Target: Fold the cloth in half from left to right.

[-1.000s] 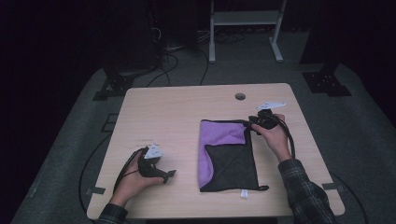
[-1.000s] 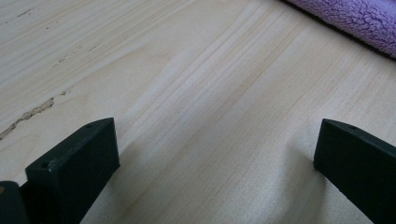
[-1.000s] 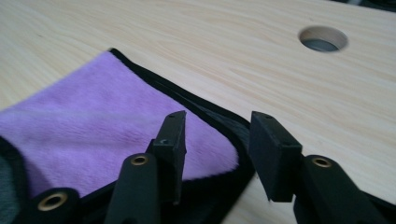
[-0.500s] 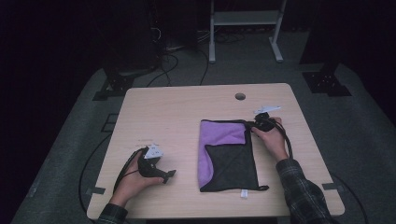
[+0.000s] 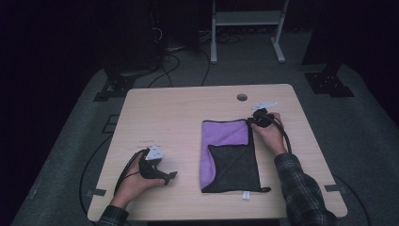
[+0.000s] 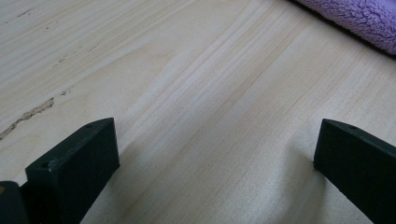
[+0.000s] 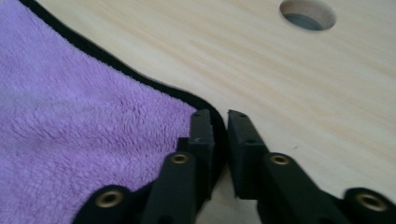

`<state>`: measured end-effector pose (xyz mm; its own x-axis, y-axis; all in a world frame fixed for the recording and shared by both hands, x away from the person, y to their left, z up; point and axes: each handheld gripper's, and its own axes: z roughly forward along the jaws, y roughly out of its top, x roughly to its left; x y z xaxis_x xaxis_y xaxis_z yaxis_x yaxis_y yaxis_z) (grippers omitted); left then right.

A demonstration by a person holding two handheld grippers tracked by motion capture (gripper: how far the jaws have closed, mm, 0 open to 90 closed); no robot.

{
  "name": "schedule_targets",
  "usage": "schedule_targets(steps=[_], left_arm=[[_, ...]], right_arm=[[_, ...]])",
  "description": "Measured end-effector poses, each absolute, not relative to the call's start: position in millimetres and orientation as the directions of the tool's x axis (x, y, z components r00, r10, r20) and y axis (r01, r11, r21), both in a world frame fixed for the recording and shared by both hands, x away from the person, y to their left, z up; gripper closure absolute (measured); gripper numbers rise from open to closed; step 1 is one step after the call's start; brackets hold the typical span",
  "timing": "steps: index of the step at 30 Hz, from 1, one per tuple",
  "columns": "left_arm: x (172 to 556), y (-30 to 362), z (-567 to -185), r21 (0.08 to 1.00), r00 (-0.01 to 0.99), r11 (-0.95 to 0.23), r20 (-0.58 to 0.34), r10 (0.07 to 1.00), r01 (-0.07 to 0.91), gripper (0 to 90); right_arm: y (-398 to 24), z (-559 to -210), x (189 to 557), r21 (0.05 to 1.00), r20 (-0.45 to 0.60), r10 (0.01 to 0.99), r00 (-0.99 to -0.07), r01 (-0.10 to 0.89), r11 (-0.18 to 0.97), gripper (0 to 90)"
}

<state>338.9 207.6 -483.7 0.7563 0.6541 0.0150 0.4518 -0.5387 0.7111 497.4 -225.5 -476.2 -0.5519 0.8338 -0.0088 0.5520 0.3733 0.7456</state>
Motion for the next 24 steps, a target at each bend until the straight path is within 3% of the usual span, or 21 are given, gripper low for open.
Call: schedule_targets(steps=[2, 12, 24], left_arm=[[339, 208, -484, 0.711, 0.756, -0.539, 0.015, 0.654, 0.452, 0.0], [339, 207, -484, 0.711, 0.755, -0.538, 0.014, 0.655, 0.453, 0.0], [339, 208, -484, 0.709, 0.756, -0.540, 0.015, 0.655, 0.453, 0.0]], right_arm=[[-228, -473, 496, 0.754, -0.013, 0.842, -0.540, 0.547, 0.363, 69.0], [-231, -447, 460, 0.808, 0.046, 0.792, -0.609, 0.489, 0.329, 63.9], [-200, -428, 413, 0.831, 0.117, 0.670, -0.733, 0.442, 0.338, 59.3]])
